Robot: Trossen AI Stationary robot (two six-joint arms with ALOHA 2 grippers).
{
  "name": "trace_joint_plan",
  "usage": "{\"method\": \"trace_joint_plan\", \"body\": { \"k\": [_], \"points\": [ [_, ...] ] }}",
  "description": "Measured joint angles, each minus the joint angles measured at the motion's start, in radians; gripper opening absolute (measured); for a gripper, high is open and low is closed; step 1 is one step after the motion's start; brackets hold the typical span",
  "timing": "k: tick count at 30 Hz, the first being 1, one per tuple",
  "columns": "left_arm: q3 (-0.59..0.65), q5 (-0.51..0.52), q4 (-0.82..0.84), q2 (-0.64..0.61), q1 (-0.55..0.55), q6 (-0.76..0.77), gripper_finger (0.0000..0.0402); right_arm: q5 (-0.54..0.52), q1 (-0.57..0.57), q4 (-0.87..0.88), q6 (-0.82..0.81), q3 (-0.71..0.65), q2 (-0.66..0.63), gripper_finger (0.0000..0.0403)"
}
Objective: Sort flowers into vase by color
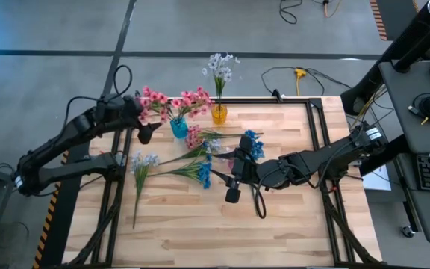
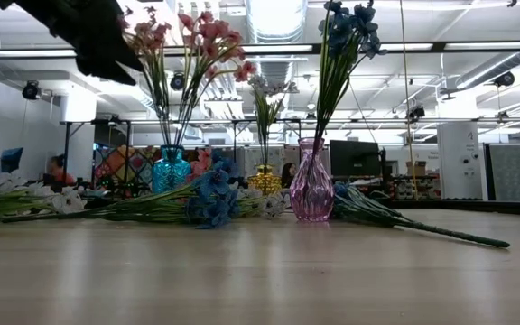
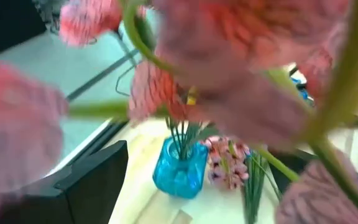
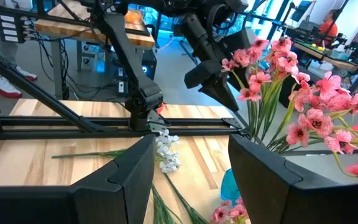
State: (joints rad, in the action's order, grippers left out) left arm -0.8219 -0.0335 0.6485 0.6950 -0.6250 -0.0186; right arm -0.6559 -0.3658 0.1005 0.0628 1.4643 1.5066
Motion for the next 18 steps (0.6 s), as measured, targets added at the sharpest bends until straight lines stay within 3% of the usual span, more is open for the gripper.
{"method": "trace_joint_plan", "body": {
  "k": [10, 18],
  "points": [
    [0.000, -0.011, 0.031, -0.121, 0.000, 0.080, 0.0366, 0.000, 0.000, 0.000, -0.003, 0.000, 0.000, 0.0196],
    [0.000, -0.126, 0.006, -0.230, 0.000, 0.105, 0.0366, 0.000, 0.000, 0.000, -0.002, 0.000, 0.000, 0.0196]
  ]
}}
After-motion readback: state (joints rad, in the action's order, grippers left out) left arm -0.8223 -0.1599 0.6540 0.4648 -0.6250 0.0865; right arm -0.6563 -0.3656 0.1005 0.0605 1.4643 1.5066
